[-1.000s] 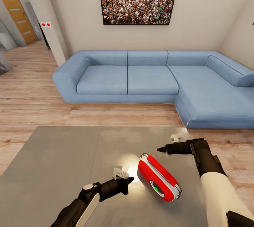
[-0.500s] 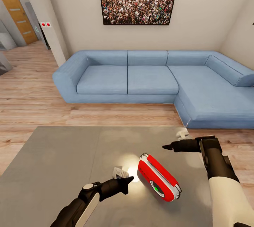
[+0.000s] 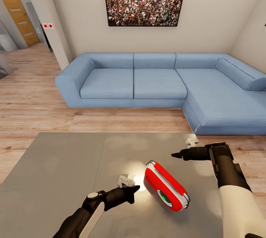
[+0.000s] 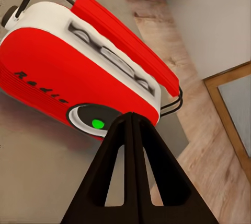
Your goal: Turn on the radio receiver that's on the table in the living room.
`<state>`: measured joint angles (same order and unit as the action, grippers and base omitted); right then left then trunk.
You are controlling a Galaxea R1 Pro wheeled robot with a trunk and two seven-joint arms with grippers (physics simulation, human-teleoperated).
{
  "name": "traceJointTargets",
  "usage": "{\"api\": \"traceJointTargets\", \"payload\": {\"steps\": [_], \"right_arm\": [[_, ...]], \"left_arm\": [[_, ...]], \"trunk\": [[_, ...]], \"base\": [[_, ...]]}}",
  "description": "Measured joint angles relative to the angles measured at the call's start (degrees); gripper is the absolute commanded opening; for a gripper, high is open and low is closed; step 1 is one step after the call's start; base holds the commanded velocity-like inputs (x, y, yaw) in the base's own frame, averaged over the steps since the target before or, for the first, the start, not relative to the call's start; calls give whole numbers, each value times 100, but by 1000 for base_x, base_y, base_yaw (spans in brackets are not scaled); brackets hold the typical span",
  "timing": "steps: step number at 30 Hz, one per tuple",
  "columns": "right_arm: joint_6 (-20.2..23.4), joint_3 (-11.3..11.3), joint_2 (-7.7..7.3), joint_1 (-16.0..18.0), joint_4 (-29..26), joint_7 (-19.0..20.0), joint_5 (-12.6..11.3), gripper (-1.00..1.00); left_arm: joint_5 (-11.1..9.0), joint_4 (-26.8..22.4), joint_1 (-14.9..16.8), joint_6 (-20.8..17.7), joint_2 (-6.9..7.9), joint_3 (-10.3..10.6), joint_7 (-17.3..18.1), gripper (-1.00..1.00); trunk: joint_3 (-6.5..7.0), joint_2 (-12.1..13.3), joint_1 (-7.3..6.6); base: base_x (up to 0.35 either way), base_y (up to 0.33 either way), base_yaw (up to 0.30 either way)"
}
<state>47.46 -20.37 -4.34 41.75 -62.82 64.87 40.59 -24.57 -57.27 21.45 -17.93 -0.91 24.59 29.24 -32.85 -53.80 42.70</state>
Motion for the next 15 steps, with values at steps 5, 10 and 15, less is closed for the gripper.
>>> {"api": "traceJointTargets", "payload": {"steps": [5, 10, 15], "right_arm": [[41, -2, -5, 0, -1, -11, 18, 100], [44, -2, -6, 0, -2, -17, 26, 100], [44, 5, -1, 0, -1, -18, 28, 100]], "left_arm": [[-27, -40, 0, -447, -38, -12, -496, -100], [-22, -47, 0, -506, -42, 1, -730, -100], [-20, -53, 0, -505, -41, 7, -741, -100]], "trunk": [[0, 0, 0], [0, 0, 0], [0, 0, 0]], "base": [[0, 0, 0], [0, 0, 0], [0, 0, 0]]}}
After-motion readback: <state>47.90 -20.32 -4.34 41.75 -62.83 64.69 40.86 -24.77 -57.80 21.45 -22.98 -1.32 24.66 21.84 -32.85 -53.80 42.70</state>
